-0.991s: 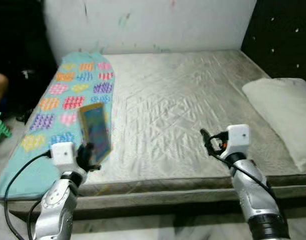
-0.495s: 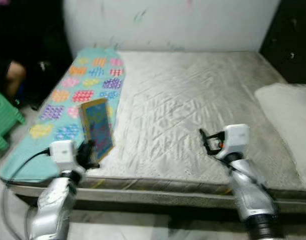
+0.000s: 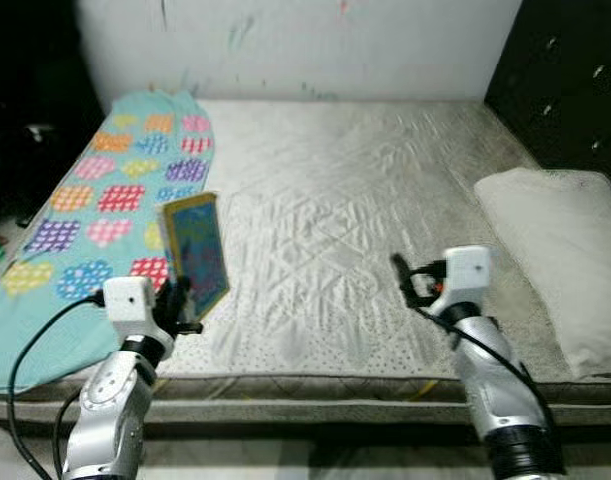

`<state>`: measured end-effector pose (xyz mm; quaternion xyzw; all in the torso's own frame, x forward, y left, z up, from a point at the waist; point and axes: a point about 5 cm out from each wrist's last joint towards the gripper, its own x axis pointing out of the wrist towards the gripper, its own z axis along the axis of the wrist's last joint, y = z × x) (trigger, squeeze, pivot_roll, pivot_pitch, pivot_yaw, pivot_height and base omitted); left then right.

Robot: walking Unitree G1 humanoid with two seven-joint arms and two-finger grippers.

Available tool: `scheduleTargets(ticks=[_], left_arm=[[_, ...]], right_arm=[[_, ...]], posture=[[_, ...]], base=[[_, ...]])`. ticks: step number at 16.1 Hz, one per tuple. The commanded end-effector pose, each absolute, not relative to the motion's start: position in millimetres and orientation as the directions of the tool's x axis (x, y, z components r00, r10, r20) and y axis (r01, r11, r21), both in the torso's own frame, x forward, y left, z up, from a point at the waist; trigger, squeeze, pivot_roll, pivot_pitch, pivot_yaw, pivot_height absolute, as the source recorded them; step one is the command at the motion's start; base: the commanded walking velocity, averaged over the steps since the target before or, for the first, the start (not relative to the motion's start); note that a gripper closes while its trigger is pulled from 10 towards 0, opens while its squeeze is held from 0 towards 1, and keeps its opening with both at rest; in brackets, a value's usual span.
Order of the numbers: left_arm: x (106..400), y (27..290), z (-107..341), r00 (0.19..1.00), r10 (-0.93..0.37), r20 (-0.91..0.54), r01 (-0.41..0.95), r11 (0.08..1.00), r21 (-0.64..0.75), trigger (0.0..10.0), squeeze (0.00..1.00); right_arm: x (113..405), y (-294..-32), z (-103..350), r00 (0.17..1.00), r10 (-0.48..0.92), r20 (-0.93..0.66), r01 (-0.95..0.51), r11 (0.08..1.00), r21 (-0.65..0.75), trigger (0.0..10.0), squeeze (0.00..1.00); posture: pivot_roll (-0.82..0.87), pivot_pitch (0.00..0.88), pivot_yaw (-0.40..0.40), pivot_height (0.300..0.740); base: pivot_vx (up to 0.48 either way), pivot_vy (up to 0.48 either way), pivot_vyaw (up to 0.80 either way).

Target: Clean up the room

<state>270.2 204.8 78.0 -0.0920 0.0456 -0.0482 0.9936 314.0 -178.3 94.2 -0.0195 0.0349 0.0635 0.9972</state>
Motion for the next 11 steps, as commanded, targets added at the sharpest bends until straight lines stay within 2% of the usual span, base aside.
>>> scheduleTargets(ticks=[1,8,11], left_arm=[[273.0,207.1,86.5,0.993,-0.103,-0.052,0.093,0.982,-0.165,10.0,0.00],[280.8,216.9,89.0,0.998,-0.014,-0.059,0.008,0.994,-0.109,10.0,0.00],[282.9,213.2,90.6,0.998,-0.025,-0.053,0.018,0.993,-0.117,10.0,0.00]], right_arm=[[315.5,-178.2,96.5,0.990,0.127,-0.063,-0.130,0.991,-0.036,10.0,0.00],[322.2,-177.7,103.7,0.996,0.087,-0.024,-0.087,0.996,0.012,10.0,0.00],[323.6,-177.0,104.1,0.997,0.078,-0.013,-0.078,0.996,0.033,10.0,0.00]], posture=[[-0.06,0.000,0.027,0.740],[-0.04,0.000,0.037,0.740],[-0.03,0.000,0.044,0.740]], base=[[0.000,0.000,0.00],[0.000,0.000,0.00],[0.000,0.000,0.00]])
